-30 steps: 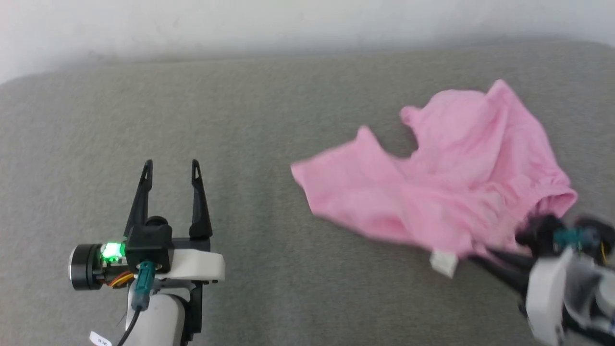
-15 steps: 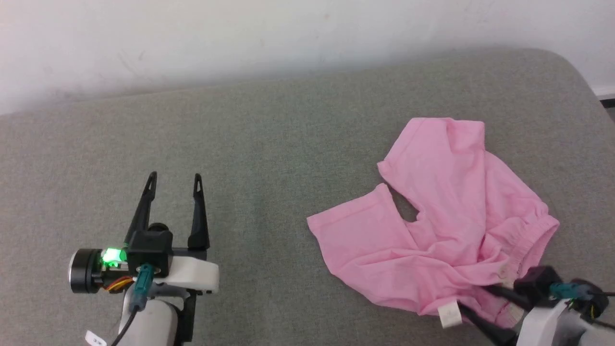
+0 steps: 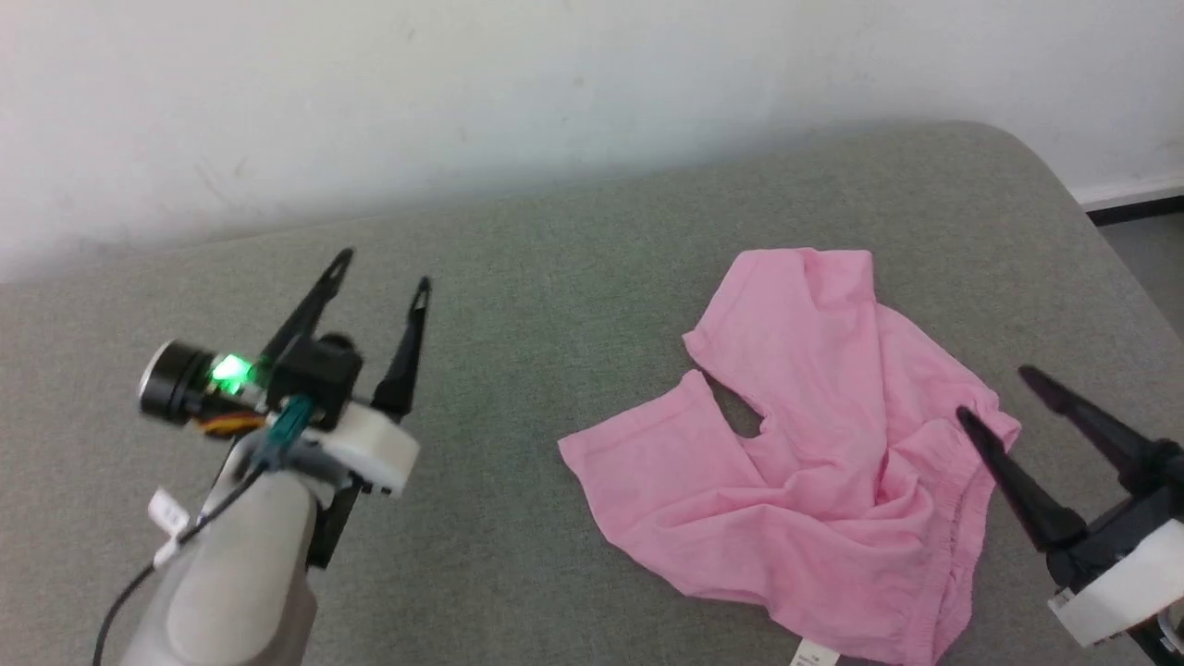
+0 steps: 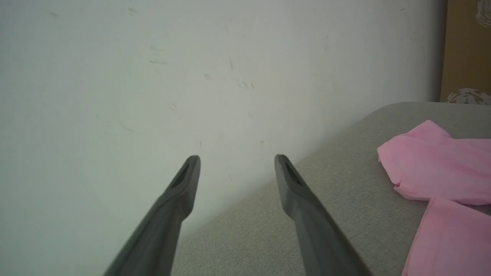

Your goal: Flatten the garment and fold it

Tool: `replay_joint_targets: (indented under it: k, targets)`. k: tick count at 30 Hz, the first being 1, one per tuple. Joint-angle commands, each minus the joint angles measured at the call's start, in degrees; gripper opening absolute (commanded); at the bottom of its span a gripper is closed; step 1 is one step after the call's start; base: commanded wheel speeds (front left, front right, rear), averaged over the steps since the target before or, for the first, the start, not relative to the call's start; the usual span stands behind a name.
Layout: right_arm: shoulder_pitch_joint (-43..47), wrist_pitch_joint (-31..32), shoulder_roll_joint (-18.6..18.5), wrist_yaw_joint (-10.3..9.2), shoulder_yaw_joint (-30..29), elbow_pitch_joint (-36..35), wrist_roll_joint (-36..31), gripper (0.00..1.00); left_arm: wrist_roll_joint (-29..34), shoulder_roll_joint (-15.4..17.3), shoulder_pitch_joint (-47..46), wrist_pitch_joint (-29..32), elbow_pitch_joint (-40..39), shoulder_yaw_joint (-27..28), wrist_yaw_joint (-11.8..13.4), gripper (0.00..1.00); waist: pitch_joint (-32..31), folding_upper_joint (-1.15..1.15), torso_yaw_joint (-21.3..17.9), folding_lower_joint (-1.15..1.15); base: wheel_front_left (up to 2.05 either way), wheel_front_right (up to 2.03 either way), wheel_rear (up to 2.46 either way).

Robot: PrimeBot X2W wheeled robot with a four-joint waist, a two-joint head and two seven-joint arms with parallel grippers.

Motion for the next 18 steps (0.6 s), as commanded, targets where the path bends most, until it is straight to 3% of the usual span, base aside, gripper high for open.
replay_joint_targets:
  k: [1, 4, 8, 10, 18]
  targets:
    - [3.33, -1.56, 5.17, -0.1, -5.55, -2.32, -4.3, 1.0, 0.71, 0.34, -4.02, 2.2, 1.97, -1.99, -2.9, 1.0, 0.09, 0.0, -0.25, 0.01, 0.0, 0.0, 0.0]
    - [6.62, -2.88, 12.82, -0.1, -13.46, -5.6, -10.3, 1.0, 0.36, 0.36, -8.44, 5.78, 4.62, -5.18, -5.85, 1.0, 0.58, 0.0, -0.51, 0.01, 0.0, 0.0, 0.0]
    - [8.84, -3.8, 23.07, -0.1, -21.41, -9.95, -16.57, 1.0, -1.03, 0.8, -13.33, 11.92, 8.54, -11.09, -7.45, 1.0, 1.47, 0.0, -1.3, 0.01, 0.0, 0.0, 0.0]
    - [9.13, -3.88, 25.07, -0.1, -22.66, -10.74, -18.1, 1.0, -2.16, 0.79, -14.38, 13.73, 9.51, -12.97, -7.57, 1.0, 1.75, 0.0, -1.57, 0.01, 0.0, 0.0, 0.0]
    - [8.62, -3.98, 35.92, -0.1, -28.09, -15.63, -25.67, 1.0, -20.48, 5.28, -25.08, 29.81, 12.28, -37.89, -7.66, 1.0, 4.79, 0.0, -4.05, 0.01, 0.0, 0.0, 0.0]
